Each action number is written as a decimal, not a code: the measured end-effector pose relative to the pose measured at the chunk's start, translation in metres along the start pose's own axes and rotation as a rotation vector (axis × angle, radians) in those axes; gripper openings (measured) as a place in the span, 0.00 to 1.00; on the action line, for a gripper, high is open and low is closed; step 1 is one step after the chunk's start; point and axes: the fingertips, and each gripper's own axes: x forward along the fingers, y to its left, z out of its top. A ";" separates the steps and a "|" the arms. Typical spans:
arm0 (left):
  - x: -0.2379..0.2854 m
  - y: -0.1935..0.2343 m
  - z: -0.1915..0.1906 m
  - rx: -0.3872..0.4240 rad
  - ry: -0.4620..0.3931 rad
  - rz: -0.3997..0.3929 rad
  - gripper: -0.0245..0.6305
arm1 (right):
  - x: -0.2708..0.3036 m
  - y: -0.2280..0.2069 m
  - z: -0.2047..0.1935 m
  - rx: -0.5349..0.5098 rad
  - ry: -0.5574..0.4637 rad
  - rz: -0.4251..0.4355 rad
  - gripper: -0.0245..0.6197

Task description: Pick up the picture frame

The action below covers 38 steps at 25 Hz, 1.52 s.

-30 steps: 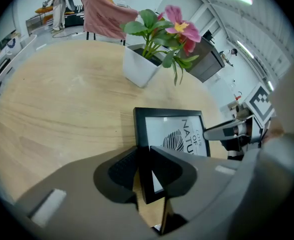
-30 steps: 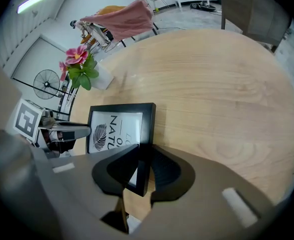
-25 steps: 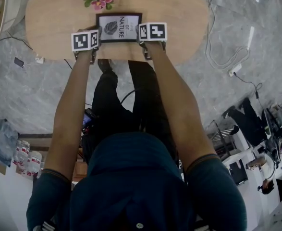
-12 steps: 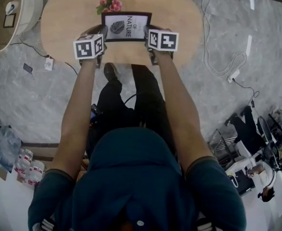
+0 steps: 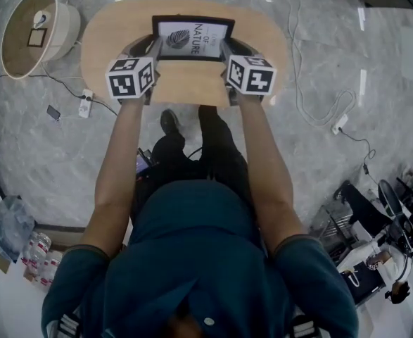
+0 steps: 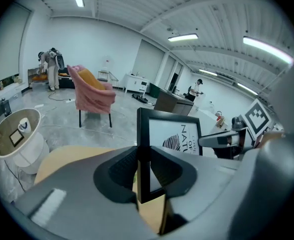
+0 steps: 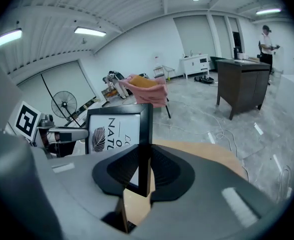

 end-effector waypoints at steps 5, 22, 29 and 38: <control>-0.043 -0.014 0.049 0.040 -0.109 -0.012 0.15 | -0.047 0.029 0.046 -0.060 -0.111 0.009 0.17; -0.201 -0.048 0.204 0.221 -0.473 -0.040 0.15 | -0.192 0.138 0.180 -0.258 -0.485 0.029 0.17; -0.263 -0.051 0.238 0.278 -0.600 -0.052 0.15 | -0.238 0.185 0.210 -0.326 -0.591 0.034 0.17; -0.318 -0.079 0.254 0.340 -0.698 -0.054 0.15 | -0.292 0.210 0.219 -0.404 -0.677 0.027 0.17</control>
